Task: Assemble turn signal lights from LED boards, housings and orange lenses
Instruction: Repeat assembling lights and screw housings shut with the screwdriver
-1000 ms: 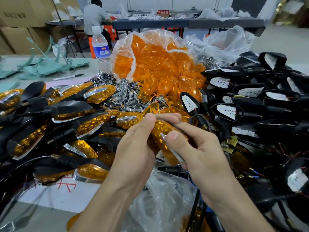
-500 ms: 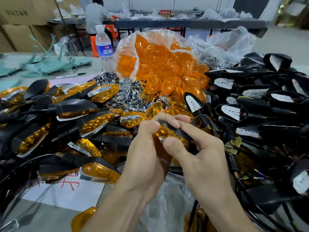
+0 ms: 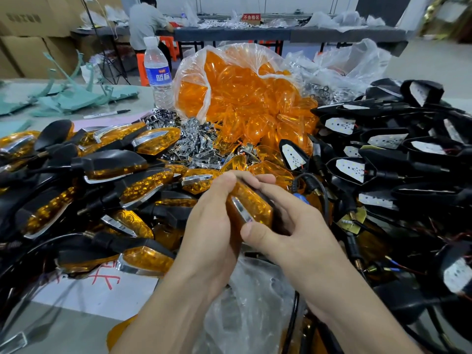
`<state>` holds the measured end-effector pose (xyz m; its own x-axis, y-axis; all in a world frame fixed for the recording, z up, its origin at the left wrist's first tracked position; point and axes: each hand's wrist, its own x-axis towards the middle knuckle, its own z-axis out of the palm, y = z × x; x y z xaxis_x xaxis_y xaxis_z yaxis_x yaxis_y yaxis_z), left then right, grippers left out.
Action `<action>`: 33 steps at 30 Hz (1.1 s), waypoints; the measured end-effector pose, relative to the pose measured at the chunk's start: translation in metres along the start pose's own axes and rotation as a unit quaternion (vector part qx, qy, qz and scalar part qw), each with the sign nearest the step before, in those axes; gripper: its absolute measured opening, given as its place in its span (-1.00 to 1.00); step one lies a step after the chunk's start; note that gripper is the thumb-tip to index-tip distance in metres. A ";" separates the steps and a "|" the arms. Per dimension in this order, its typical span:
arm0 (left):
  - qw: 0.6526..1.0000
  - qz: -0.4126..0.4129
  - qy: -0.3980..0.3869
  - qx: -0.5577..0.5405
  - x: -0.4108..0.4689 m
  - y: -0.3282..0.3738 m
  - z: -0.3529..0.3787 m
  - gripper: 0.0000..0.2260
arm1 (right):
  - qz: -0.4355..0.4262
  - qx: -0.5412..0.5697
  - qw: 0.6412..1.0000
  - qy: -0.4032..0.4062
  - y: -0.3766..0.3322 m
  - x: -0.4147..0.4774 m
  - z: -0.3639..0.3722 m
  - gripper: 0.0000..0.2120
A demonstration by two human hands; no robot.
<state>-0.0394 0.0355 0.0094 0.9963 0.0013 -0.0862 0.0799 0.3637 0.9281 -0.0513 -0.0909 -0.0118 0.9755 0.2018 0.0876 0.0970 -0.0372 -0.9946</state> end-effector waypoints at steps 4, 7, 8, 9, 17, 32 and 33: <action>0.993 0.049 0.056 0.088 0.007 -0.006 -0.010 -0.63 | 0.053 0.057 0.997 -0.023 -0.006 -0.003 -0.004 -0.54; 0.990 0.048 0.079 0.110 0.012 -0.007 -0.017 -0.64 | 0.090 0.152 0.978 -0.115 -0.014 -0.005 -0.013 -0.53; 0.991 0.037 0.083 0.098 0.014 -0.007 -0.020 -0.65 | 0.098 0.176 0.971 -0.125 -0.016 -0.005 -0.014 -0.57; 0.991 0.025 0.087 0.096 0.016 -0.008 -0.022 -0.65 | 0.109 0.193 0.968 -0.119 -0.017 -0.005 -0.014 -0.64; 0.978 -0.025 0.178 0.109 0.024 -0.018 -0.022 -0.72 | 0.192 0.237 0.950 -0.064 -0.021 -0.008 -0.007 -0.64; 0.965 0.049 0.108 0.234 0.020 -0.016 -0.026 -0.77 | 0.236 0.238 0.936 -0.109 -0.013 -0.002 -0.010 -0.45; 0.963 0.058 0.106 0.242 0.019 -0.015 -0.027 -0.76 | 0.227 0.259 0.930 -0.132 -0.010 -0.006 -0.014 -0.41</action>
<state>-0.0223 0.0551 -0.0156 0.9744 0.2247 0.0041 0.0249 -0.1263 0.9917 -0.0553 -0.1054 -0.0014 0.8043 0.5152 -0.2960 -0.4868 0.2859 -0.8254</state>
